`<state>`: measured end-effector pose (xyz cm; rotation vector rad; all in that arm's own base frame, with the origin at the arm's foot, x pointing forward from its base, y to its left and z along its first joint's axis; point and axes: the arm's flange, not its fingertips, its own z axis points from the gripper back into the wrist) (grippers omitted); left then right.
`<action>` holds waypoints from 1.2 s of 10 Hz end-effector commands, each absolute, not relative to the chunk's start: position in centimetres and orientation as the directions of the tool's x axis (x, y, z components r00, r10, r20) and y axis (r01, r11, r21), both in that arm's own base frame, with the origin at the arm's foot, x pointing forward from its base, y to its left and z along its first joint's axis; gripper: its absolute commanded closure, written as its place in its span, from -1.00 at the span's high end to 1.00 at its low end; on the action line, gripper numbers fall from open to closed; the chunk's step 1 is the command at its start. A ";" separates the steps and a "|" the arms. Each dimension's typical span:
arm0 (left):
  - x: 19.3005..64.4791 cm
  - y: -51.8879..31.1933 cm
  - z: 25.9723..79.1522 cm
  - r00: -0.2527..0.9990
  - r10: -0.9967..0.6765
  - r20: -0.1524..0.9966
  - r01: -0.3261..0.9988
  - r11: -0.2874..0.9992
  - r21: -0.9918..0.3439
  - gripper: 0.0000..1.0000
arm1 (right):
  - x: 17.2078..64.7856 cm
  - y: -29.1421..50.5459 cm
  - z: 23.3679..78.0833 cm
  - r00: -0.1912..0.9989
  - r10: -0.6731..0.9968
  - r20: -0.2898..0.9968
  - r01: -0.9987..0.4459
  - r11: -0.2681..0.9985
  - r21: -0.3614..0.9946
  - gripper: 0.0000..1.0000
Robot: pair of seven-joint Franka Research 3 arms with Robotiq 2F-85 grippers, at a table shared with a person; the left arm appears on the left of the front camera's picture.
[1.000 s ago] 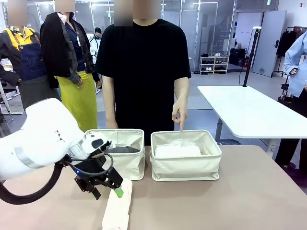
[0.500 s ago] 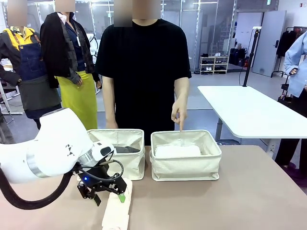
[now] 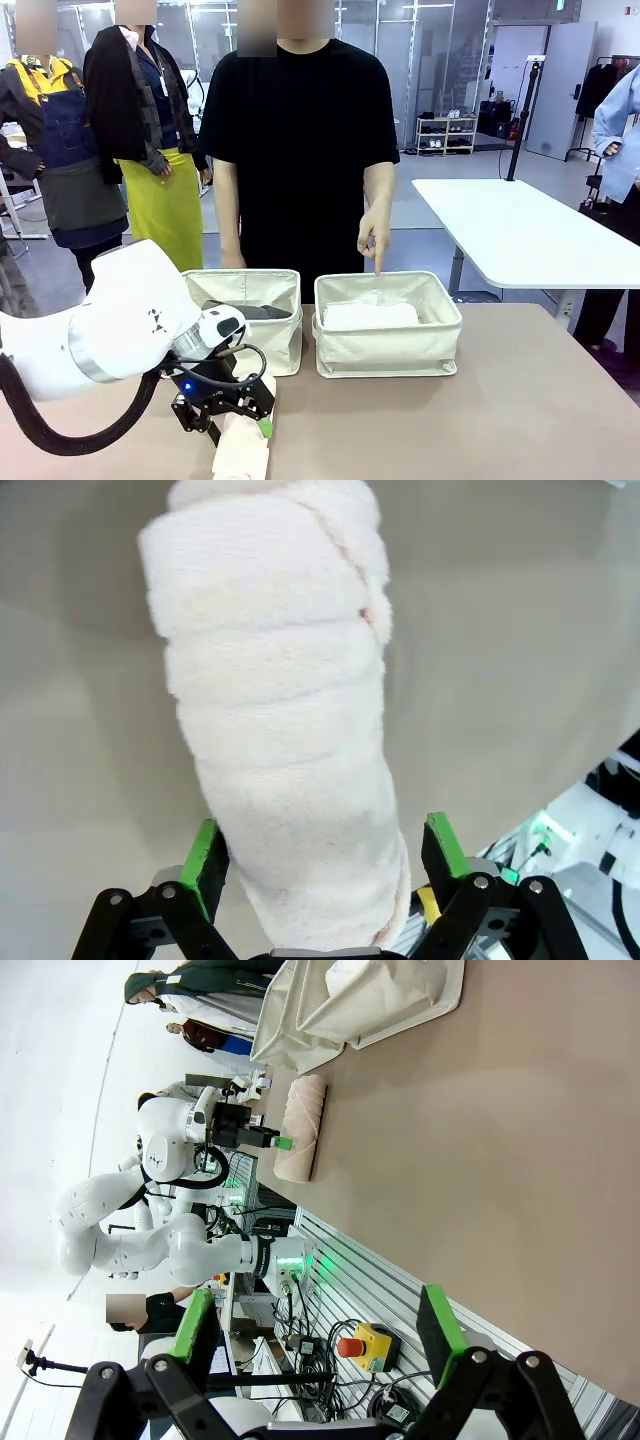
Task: Divide the towels into two baskets.
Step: Pick up one hotel-folded towel from the bottom of the table and place it in the Fabric basket indicated by the person.
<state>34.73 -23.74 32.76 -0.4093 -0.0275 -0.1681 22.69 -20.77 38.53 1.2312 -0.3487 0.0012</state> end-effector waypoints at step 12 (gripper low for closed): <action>30.0 -20.6 46.4 0.732 -0.647 0.213 0.672 0.633 -0.385 -0.64 | 22.5 -20.7 38.8 0.942 -0.189 0.277 -0.203 0.333 0.921 1.00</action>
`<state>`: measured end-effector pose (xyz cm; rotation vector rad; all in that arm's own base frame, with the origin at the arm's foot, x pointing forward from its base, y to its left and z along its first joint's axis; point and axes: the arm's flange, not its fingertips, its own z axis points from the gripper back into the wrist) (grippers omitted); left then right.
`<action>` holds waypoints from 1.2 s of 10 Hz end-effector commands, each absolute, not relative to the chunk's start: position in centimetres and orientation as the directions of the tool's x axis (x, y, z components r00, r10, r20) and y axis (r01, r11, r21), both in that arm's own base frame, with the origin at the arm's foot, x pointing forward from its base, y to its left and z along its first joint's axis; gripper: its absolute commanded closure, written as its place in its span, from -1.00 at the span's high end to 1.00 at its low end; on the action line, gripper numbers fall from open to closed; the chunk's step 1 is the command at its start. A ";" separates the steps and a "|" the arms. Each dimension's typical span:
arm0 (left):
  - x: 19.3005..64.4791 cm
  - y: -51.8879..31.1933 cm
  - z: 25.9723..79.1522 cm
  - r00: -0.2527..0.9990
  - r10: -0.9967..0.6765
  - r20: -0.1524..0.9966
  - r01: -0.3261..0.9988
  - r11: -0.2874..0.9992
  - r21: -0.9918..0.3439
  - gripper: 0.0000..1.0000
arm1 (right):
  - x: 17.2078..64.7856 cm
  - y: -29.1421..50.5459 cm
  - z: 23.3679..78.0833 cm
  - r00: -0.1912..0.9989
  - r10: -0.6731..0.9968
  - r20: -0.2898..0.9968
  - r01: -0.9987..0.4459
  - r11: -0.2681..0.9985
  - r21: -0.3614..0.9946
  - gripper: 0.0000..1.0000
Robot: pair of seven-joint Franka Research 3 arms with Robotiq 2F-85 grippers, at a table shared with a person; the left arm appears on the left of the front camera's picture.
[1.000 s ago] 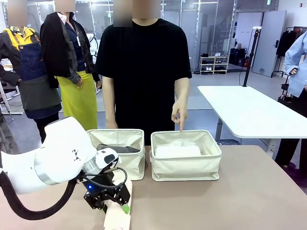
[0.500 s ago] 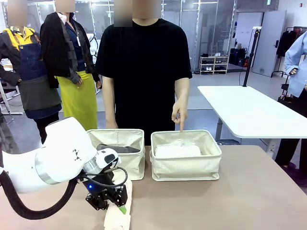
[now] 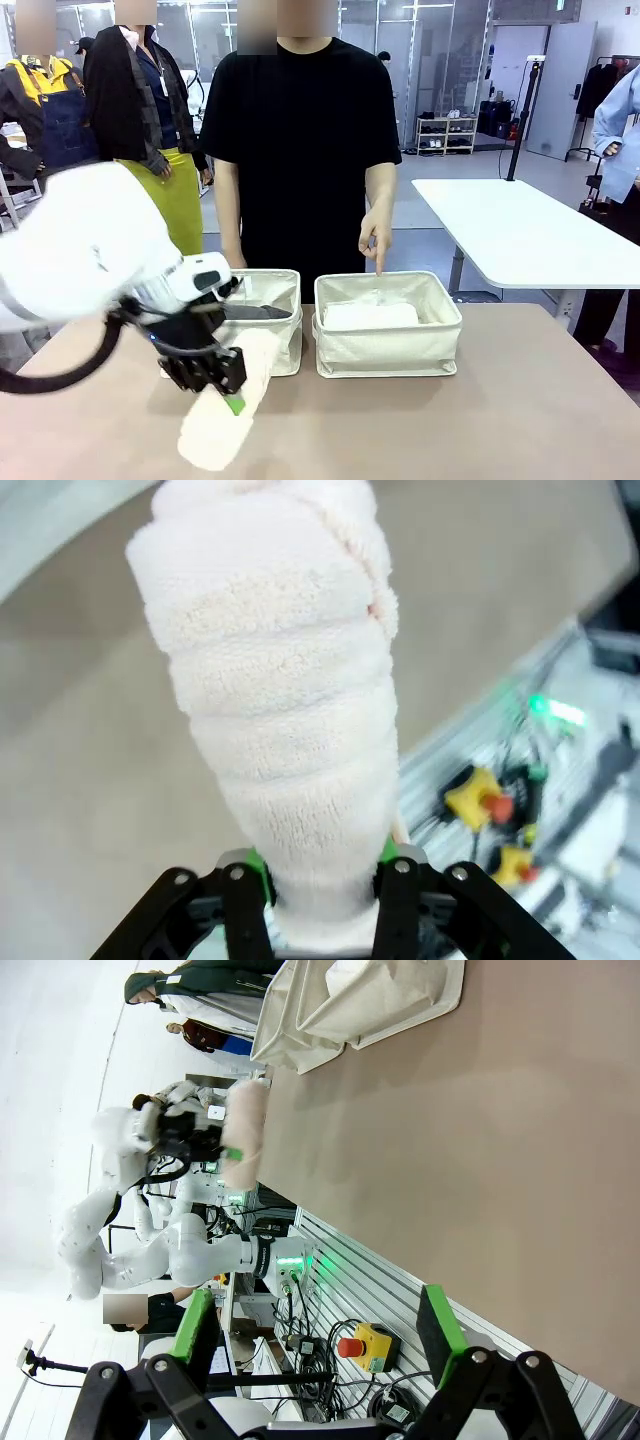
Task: Divide the towels into two baskets.
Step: Pick up one hotel-folded towel from the bottom of the table and place it in the Fabric basket indicated by the person.
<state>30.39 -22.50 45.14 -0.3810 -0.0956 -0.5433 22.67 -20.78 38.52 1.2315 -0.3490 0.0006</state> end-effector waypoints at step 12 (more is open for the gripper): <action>39.2 -29.6 52.5 0.076 -0.983 0.167 0.996 0.066 -0.062 -0.22 | 22.5 -20.7 38.8 0.942 -0.189 0.277 -0.203 0.333 0.921 1.00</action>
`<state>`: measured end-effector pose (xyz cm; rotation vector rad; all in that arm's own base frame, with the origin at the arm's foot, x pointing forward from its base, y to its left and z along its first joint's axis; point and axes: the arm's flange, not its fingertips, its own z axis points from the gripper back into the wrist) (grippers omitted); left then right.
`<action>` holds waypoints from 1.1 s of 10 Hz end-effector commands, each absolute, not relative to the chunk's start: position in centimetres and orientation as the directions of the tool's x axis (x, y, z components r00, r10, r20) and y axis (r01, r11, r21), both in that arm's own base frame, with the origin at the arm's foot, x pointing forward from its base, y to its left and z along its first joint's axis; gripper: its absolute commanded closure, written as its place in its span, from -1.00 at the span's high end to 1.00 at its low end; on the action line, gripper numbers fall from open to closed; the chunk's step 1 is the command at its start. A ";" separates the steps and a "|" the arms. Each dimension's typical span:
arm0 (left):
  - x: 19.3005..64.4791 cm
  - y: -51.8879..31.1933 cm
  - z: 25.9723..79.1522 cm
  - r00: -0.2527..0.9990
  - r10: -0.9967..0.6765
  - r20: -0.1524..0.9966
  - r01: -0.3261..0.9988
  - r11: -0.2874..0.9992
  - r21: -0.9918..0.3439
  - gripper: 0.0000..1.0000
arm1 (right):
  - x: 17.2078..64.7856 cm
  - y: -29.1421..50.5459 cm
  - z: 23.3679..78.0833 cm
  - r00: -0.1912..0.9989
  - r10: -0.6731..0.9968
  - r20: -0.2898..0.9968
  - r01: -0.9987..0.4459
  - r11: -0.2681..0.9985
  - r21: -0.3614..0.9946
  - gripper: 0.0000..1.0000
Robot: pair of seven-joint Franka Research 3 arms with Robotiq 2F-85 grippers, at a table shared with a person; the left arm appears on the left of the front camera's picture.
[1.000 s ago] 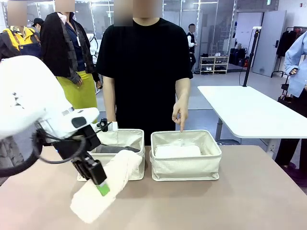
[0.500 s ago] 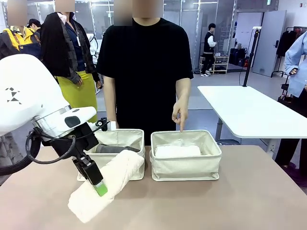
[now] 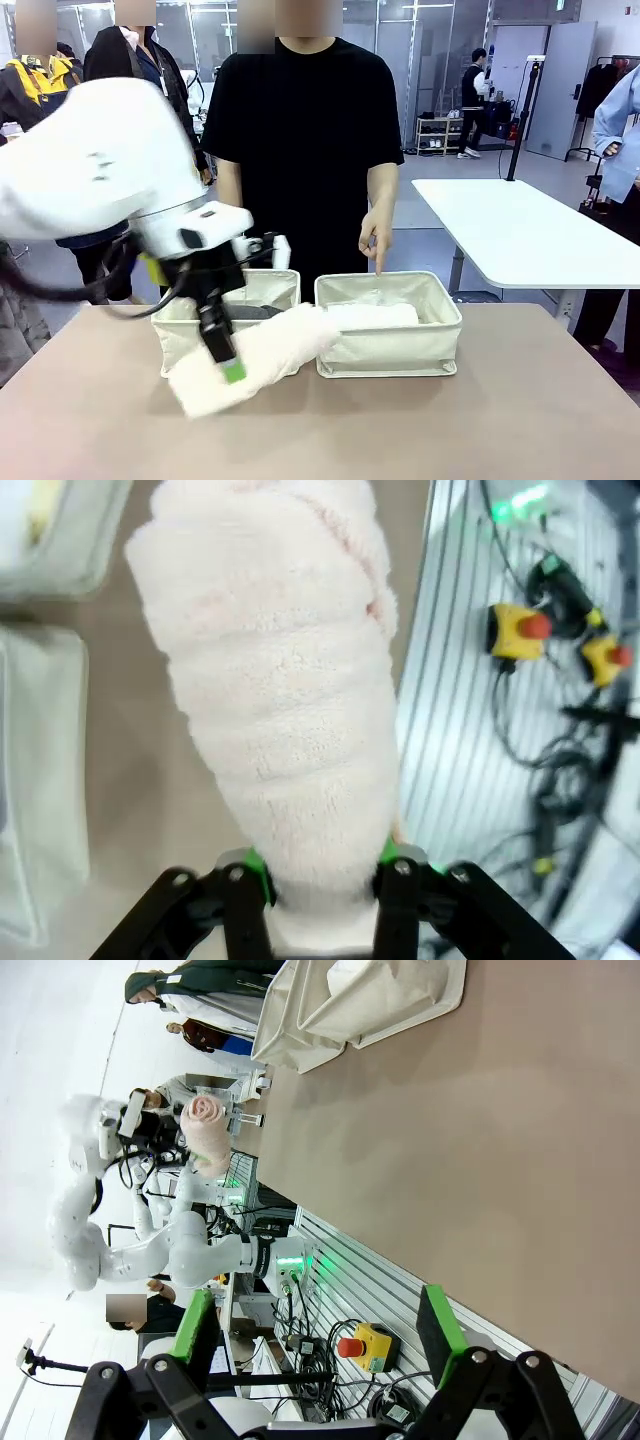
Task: Divide the towels into two baskets.
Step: Pick up one hotel-folded towel from the bottom of the table and place it in the Fabric basket indicated by the person.
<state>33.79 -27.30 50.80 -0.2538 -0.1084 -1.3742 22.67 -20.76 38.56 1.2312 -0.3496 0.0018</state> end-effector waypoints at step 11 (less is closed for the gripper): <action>56.6 -48.2 49.7 -0.212 -0.971 0.110 0.895 -0.148 0.421 -0.22 | 22.5 -20.7 38.8 0.942 -0.189 0.277 -0.203 0.333 0.921 1.00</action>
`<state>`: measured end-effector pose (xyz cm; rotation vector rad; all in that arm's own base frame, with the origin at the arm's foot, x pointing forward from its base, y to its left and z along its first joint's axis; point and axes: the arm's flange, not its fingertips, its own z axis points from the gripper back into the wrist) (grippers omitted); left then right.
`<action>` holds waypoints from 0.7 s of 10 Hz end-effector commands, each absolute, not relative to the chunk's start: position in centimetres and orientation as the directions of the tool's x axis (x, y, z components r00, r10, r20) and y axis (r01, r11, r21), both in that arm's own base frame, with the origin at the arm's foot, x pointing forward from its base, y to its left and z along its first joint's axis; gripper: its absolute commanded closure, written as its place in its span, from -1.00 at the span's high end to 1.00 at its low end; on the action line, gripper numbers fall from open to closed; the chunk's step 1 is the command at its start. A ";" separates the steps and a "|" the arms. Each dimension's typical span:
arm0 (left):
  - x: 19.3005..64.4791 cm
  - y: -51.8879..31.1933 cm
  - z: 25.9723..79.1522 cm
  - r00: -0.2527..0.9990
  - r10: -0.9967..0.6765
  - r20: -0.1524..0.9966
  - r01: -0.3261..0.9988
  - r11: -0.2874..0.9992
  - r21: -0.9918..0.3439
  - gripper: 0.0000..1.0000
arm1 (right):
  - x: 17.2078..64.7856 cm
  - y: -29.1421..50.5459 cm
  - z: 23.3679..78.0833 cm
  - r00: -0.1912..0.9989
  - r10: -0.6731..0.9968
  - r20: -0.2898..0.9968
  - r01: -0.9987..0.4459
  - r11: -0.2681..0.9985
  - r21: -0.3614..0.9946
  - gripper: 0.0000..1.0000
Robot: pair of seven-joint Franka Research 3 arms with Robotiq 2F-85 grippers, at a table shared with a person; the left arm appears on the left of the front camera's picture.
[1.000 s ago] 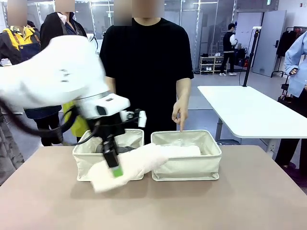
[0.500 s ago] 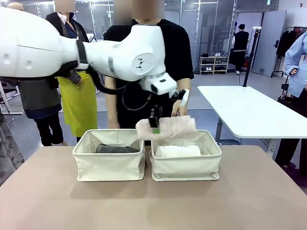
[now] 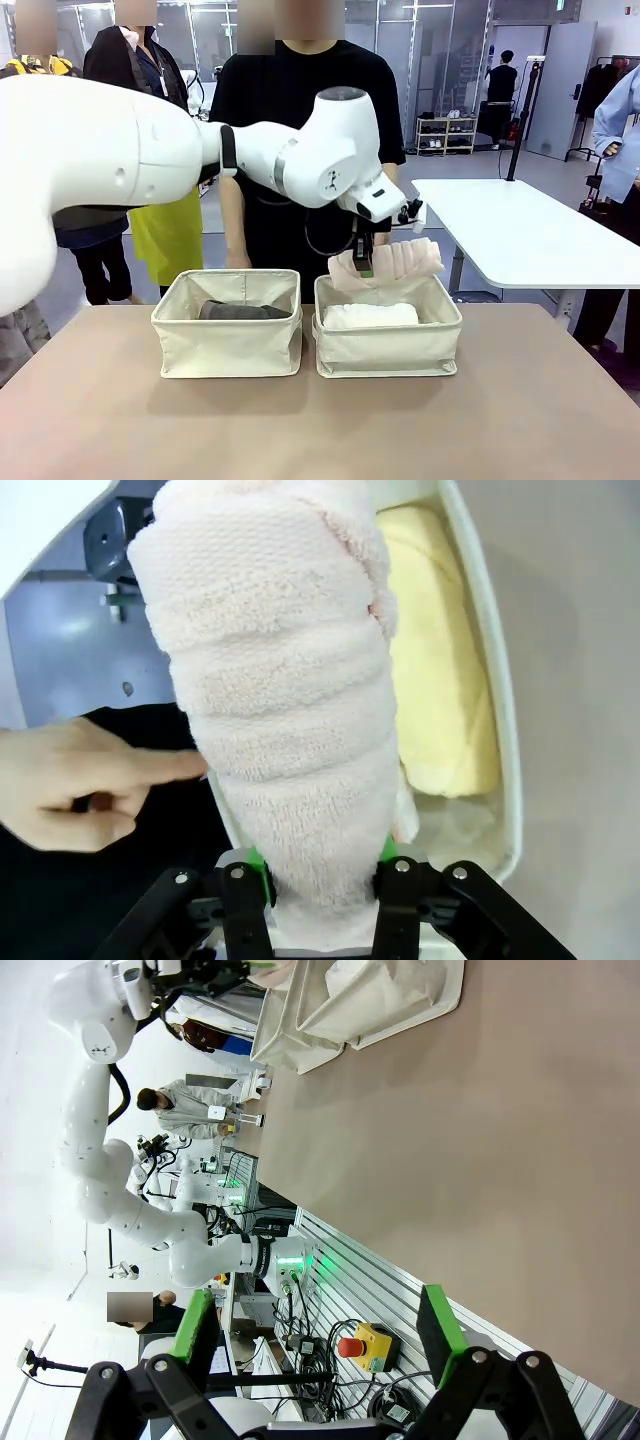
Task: Divide the towels into two baskets.
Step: Pick up one hotel-folded towel from the bottom of the table and place it in the Fabric basket indicated by the person.
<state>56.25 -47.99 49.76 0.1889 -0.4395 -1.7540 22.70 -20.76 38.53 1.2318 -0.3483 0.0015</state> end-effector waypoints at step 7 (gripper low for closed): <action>56.2 -49.1 47.2 -0.254 -0.965 0.060 0.898 -0.213 0.385 1.00 | 22.5 -20.7 38.8 0.942 -0.189 0.277 -0.203 0.333 0.921 1.00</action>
